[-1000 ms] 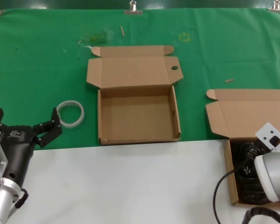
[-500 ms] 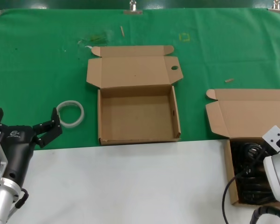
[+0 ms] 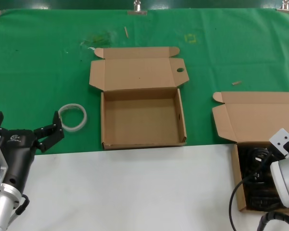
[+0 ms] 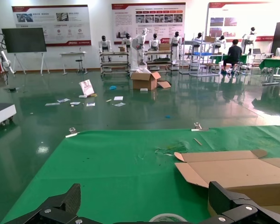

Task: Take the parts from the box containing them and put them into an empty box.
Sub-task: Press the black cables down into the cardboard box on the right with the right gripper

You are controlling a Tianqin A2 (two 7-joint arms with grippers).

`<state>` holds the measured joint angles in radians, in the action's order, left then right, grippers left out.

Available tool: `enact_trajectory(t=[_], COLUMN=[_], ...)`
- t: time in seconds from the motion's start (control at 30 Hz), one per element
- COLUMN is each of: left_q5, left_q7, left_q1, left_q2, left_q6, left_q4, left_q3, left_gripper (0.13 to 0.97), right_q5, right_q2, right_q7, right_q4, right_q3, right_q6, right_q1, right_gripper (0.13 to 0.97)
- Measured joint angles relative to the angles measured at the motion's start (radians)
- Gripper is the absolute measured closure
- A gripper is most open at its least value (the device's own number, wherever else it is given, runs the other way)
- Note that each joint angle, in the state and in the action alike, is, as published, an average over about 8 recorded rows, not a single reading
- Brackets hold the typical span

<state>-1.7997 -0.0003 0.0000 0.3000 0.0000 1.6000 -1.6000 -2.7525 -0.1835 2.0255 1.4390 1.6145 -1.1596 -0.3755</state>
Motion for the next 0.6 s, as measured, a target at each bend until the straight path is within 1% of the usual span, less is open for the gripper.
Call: enact_trajectory(t=[0.27, 0.53, 0.57, 0.6], left_q5=[0.000, 0.000, 0.000, 0.000], left_q7=[0.000, 0.000, 0.000, 0.000], left_q1=[0.000, 0.000, 0.000, 0.000], left_q2=[0.000, 0.000, 0.000, 0.000], left_q6=[0.000, 0.000, 0.000, 0.000], left_q4=[0.000, 0.000, 0.000, 0.000], left_q3=[0.000, 0.000, 0.000, 0.000], left_gripper=[0.132, 0.132, 0.132, 0.132], right_q5=[0.000, 0.000, 0.000, 0.000], right_q2=[0.001, 0.019, 0.022, 0.025], right_q7=[-0.016, 0.004, 0.006, 0.008], right_q4=[-0.010, -0.020, -0.021, -0.021], right_q3=[0.010, -0.008, -0.009, -0.011], right_q6=[0.008, 0.030, 0.031, 0.033], right_q1=[-0.001, -0.002, -0.002, -0.001], right_gripper=[0.158, 0.254, 0.254, 0.274])
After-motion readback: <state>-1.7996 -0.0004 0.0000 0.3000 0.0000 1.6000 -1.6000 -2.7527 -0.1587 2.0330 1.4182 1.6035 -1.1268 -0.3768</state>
